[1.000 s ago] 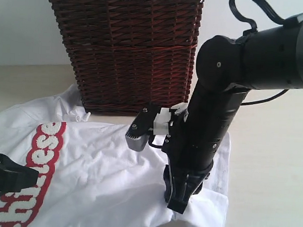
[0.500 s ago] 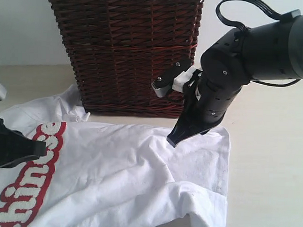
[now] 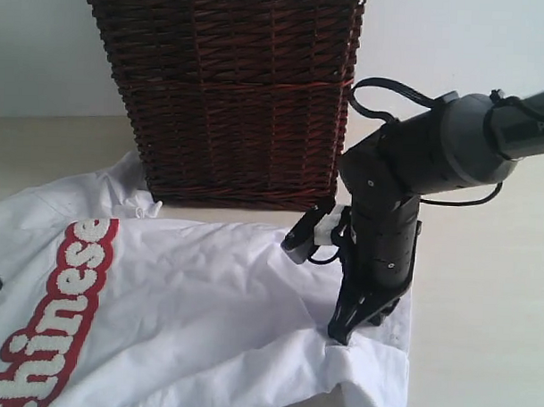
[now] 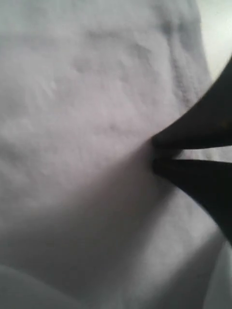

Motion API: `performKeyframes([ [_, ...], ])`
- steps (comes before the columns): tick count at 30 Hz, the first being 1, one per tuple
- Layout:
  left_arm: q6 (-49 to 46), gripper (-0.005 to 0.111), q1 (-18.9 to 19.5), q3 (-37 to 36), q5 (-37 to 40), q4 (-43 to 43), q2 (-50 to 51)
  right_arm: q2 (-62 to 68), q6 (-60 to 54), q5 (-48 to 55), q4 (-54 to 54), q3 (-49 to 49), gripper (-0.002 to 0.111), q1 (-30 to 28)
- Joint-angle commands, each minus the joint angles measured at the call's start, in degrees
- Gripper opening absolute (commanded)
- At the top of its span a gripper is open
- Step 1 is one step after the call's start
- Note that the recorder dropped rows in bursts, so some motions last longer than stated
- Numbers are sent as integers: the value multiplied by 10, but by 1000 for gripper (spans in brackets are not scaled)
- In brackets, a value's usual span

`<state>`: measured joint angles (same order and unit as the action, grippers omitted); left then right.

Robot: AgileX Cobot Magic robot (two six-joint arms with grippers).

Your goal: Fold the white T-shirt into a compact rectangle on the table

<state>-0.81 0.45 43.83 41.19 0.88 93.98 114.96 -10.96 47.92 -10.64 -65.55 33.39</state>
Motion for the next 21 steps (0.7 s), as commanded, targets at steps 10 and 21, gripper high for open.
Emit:
performKeyframes([
  [10, -238, 73, 6, 22, -4, 210, 86, 24, -94, -60, -120, 5, 11, -119],
  [21, -321, 79, -20, 40, -15, 229, 86, -61, -182, -46, -49, 5, 44, -124],
])
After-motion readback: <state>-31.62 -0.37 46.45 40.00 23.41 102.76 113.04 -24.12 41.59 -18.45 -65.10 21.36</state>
